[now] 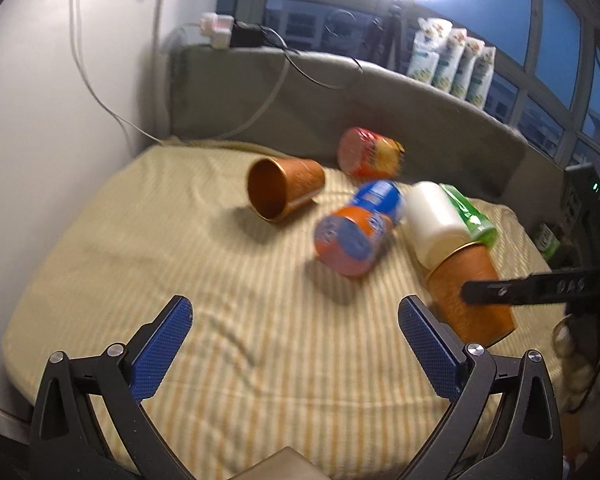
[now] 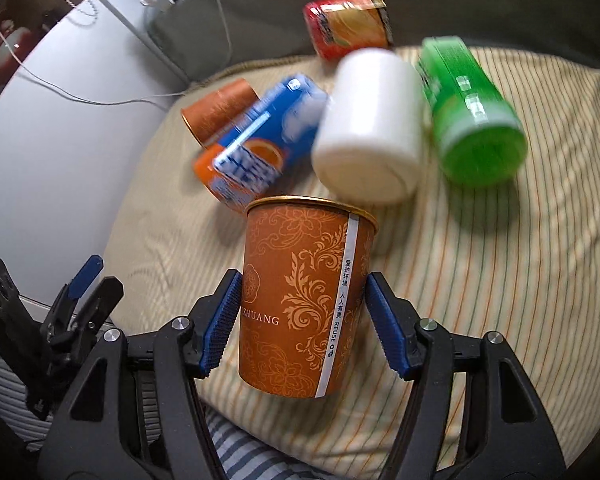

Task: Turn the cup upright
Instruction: 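Lower the cup upright onto the bedspread and open the right gripper, then move the left gripper to the upright orange cup and close around it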

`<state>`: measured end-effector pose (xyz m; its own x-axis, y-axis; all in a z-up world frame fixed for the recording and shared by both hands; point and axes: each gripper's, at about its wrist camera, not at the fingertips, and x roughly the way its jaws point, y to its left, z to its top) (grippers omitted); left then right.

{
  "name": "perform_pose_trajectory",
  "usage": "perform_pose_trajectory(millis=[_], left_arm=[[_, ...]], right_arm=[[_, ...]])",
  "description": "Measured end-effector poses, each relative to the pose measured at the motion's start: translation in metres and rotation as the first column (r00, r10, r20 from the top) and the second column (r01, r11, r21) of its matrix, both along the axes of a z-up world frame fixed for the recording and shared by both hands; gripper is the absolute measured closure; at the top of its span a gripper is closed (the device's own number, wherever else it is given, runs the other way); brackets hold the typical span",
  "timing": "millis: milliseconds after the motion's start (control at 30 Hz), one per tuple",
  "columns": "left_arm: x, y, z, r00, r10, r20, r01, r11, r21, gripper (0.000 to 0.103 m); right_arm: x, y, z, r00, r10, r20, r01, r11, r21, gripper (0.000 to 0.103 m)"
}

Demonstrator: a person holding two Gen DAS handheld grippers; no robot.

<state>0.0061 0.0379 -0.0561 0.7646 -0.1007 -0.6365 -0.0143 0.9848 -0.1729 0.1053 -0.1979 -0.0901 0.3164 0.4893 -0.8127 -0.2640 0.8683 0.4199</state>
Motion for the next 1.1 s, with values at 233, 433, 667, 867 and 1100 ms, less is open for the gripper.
perform_pose_trajectory(millis=[233,433,667,867,1100], left_arm=[[0.008,-0.017,0.0,0.995,-0.069,-0.065,0.065,0.996,-0.066,0.001],[0.014,-0.029,0.003,0.989,-0.109,-0.097,0.098,0.99,-0.106,0.001],[0.023,-0.049,0.009,0.983,-0.147,-0.112,0.135,0.985,-0.108,0.001],[0.028,-0.069,0.014,0.977,-0.185,-0.107,0.175,0.98,-0.094,0.002],[0.034,-0.088,0.014,0.963,-0.239,-0.123,0.227,0.968,-0.103,0.002]], right_arm=[[-0.002,0.0,-0.01,1.0,0.001,0.014,-0.001,1.0,-0.018,0.033],[-0.011,-0.013,-0.002,0.998,-0.002,0.063,0.001,1.0,0.002,0.027],[-0.03,-0.043,0.02,0.99,-0.042,0.136,0.039,0.999,0.025,0.027],[-0.046,-0.076,0.042,0.97,-0.1,0.222,0.096,0.995,0.03,0.027],[-0.066,-0.111,0.058,0.94,-0.166,0.298,0.173,0.985,0.002,0.026]])
